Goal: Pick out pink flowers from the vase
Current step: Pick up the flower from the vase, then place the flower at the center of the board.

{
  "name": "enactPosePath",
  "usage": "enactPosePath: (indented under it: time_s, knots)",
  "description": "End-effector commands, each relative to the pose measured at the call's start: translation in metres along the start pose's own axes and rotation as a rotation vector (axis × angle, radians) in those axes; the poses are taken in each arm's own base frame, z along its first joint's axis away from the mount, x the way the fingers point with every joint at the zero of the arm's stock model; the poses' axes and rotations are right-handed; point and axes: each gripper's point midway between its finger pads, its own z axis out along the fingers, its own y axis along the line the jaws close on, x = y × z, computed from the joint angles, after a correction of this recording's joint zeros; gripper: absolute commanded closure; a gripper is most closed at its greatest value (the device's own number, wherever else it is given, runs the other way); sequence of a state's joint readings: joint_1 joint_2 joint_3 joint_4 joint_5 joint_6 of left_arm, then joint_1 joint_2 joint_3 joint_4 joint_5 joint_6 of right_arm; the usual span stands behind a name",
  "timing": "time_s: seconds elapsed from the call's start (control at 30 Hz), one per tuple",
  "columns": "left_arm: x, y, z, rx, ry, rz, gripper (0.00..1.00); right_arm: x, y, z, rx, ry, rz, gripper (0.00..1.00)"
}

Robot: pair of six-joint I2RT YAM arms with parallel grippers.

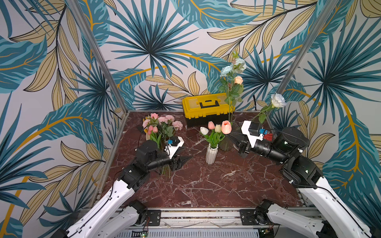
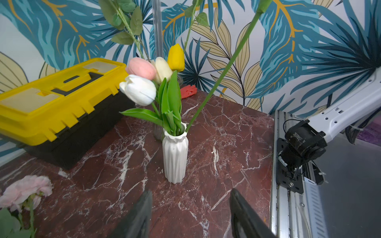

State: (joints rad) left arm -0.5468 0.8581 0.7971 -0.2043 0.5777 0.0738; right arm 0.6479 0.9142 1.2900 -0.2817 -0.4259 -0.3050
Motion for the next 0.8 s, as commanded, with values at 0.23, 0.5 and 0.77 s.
enactPosePath:
  time_s: [0.23, 0.5, 0.77]
  knots:
    - [-0.021, -0.041, 0.02, 0.356, -0.09, 0.242, 0.4, 0.011, 0.057, 0.007, -0.346, -0.07, 0.007, 1.0]
    - [-0.025, -0.048, 0.029, 0.477, -0.112, 0.249, 0.49, 0.016, 0.057, 0.013, -0.354, -0.096, 0.019, 1.0]
    - [-0.015, -0.05, 0.036, 0.506, -0.081, 0.198, 0.54, 0.021, 0.05, 0.016, -0.298, -0.095, 0.031, 1.0]
